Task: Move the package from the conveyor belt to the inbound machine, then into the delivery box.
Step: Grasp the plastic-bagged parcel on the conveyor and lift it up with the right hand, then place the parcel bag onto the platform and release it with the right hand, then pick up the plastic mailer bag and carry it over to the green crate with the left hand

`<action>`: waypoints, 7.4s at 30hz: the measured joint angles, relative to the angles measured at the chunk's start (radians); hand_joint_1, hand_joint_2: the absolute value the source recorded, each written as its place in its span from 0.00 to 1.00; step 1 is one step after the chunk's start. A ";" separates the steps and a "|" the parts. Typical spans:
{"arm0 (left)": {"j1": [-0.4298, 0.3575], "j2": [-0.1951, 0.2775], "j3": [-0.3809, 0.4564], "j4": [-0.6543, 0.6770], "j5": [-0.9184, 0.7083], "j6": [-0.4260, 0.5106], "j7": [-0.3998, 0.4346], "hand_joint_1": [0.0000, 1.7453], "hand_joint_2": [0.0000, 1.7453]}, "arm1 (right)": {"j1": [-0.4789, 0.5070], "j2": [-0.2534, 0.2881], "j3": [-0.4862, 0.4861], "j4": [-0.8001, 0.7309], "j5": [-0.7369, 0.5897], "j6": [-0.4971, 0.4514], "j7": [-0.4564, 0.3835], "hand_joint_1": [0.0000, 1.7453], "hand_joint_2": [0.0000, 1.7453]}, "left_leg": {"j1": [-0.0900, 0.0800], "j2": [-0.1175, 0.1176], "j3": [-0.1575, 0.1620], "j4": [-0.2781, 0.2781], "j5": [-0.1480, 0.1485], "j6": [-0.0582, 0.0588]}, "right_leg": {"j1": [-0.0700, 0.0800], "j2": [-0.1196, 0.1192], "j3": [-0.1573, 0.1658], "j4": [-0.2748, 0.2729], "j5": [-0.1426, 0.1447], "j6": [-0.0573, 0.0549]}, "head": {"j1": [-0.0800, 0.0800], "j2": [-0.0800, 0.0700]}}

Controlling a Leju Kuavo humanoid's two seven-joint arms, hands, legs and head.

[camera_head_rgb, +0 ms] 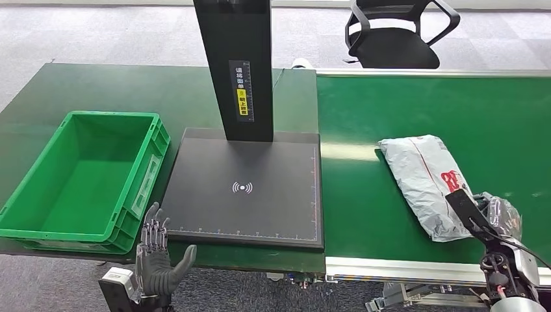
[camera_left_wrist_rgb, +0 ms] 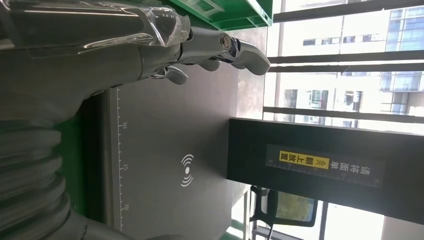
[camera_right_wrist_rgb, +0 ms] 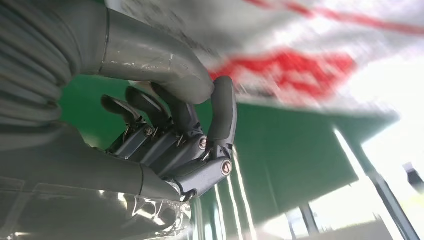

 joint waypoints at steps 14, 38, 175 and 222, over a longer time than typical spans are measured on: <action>0.000 -0.004 -0.018 -0.001 -0.002 0.030 -0.007 0.00 1.00 | -0.024 0.059 -0.063 -0.142 -0.237 -0.012 -0.119 0.00 1.00 | 0.000 0.000 0.000 0.000 0.000 0.000 | 0.000 0.000 0.000 0.000 0.000 0.000 | 0.000 0.000; -0.085 0.023 -0.036 0.093 0.018 0.006 -0.012 0.00 1.00 | -0.157 0.030 0.206 0.060 0.068 0.531 0.464 0.11 1.00 | 0.000 -0.001 0.001 0.000 0.000 0.000 | 0.000 -0.001 0.000 0.000 0.000 0.000 | 0.000 0.000; -0.854 0.081 -0.300 0.868 -0.485 0.395 0.209 0.00 1.00 | 0.316 0.507 0.702 -0.982 -0.939 0.150 -0.250 0.00 1.00 | 0.002 0.000 -0.003 0.000 0.004 -0.001 | 0.002 0.000 -0.005 0.001 0.002 -0.002 | 0.000 0.000; -0.546 0.244 -0.355 0.456 -0.773 0.293 0.290 0.00 1.00 | 0.396 0.513 0.597 -1.011 -0.902 0.193 -0.250 0.00 1.00 | 0.002 0.001 -0.003 -0.001 0.003 -0.002 | 0.002 0.001 -0.005 0.001 0.001 -0.002 | 0.000 0.000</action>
